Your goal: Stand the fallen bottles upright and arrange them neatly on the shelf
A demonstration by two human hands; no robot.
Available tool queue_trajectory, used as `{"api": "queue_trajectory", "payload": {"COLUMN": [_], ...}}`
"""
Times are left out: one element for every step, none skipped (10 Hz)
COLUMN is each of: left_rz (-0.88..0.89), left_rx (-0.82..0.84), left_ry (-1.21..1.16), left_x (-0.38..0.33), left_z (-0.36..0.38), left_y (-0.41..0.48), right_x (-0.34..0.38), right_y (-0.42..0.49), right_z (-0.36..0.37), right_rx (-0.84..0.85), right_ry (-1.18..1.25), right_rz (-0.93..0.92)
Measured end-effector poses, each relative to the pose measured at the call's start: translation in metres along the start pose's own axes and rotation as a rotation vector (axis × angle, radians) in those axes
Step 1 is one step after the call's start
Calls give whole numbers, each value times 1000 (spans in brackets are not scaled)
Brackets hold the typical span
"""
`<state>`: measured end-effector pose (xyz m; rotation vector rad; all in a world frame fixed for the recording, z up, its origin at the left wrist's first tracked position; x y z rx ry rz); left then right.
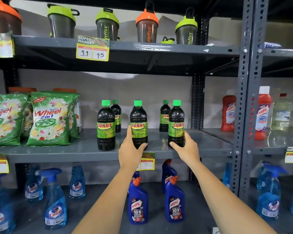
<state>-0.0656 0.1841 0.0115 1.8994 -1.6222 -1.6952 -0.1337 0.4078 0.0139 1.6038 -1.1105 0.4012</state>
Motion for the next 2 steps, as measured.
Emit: {"api": "queue_trajectory", "payload": {"left_rz": [7,85], "left_rx": [19,-29], "left_ry": [-20,19], "left_x": [-6,-15], "left_z": [-7,-7], "left_y": [-4,-12], "right_x": [2,6], "right_y": [-4,-10], "right_z": [2,3], "right_rx": [14,-52], "right_ry": [-13,-53], "right_rz": [5,-41]}}
Point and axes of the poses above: each hand's wrist, its own y-axis towards the middle knuckle, its own z-axis out of the palm, x = y × z, the point moved 4 cm from there along y, towards the middle knuckle, and after that the axes turned 1 degree about y, right-handed, at the moved point
